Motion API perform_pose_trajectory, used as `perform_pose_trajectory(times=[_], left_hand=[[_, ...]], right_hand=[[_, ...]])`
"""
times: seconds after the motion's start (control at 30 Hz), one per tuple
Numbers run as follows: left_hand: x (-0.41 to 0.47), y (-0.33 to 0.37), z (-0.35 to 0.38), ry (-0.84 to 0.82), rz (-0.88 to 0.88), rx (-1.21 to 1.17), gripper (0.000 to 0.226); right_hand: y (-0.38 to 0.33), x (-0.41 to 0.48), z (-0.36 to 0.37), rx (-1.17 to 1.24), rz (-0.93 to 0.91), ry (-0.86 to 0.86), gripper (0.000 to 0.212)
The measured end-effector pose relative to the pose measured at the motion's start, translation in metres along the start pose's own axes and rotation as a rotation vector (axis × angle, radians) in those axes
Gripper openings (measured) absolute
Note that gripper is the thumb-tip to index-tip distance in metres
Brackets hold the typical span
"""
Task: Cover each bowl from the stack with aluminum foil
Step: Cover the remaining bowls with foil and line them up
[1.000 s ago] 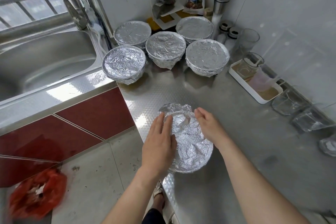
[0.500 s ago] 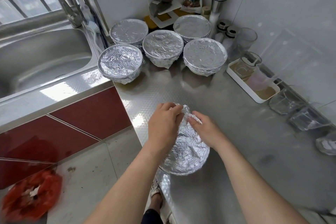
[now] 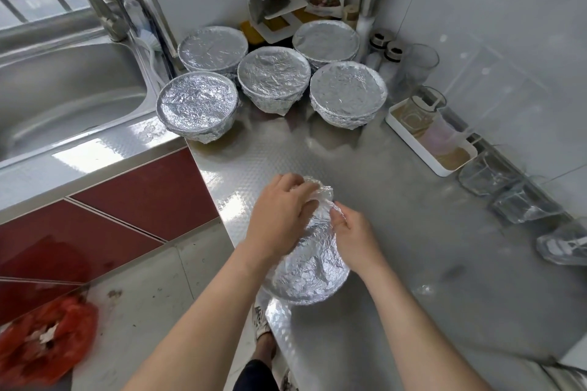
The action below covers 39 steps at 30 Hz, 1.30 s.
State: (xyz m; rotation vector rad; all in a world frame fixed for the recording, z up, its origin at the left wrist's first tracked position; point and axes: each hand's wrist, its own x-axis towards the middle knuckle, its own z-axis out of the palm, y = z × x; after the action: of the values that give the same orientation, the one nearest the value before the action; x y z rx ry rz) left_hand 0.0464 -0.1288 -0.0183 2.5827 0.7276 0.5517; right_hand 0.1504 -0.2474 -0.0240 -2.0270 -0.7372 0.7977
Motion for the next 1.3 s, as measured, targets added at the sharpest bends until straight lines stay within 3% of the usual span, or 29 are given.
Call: perform_pose_trajectory(times=[0.13, 0.3, 0.43, 0.57, 0.77, 1.07, 1.3], left_hand=[[-0.04, 0.004, -0.005, -0.001, -0.247, 0.087, 0.049], [-0.069, 0.015, 0.001, 0.036, -0.515, -0.293, 0.055], [-0.066, 0.015, -0.001, 0.113, -0.571, -0.382, 0.063], [-0.065, 0.017, -0.002, 0.138, -0.587, -0.453, 0.059], [-0.066, 0.028, -0.005, 0.301, -0.873, -0.857, 0.044], [-0.066, 0.031, 0.0, 0.369, -0.909, -0.9, 0.04], [-0.053, 0.009, -0.005, 0.199, -0.843, -0.801, 0.04]], right_hand=[[0.01, -0.009, 0.005, 0.06, 0.07, 0.181, 0.03], [0.011, -0.015, 0.017, 0.13, 0.115, 0.272, 0.041], [0.006, -0.021, 0.021, 0.276, 0.156, 0.268, 0.055], [0.012, -0.021, 0.026, 0.29, 0.156, 0.308, 0.049], [0.008, -0.018, 0.016, 0.314, 0.149, 0.301, 0.053], [0.008, -0.021, 0.022, 0.156, 0.098, 0.386, 0.042], [0.009, -0.023, 0.006, 0.068, 0.077, 0.333, 0.049]])
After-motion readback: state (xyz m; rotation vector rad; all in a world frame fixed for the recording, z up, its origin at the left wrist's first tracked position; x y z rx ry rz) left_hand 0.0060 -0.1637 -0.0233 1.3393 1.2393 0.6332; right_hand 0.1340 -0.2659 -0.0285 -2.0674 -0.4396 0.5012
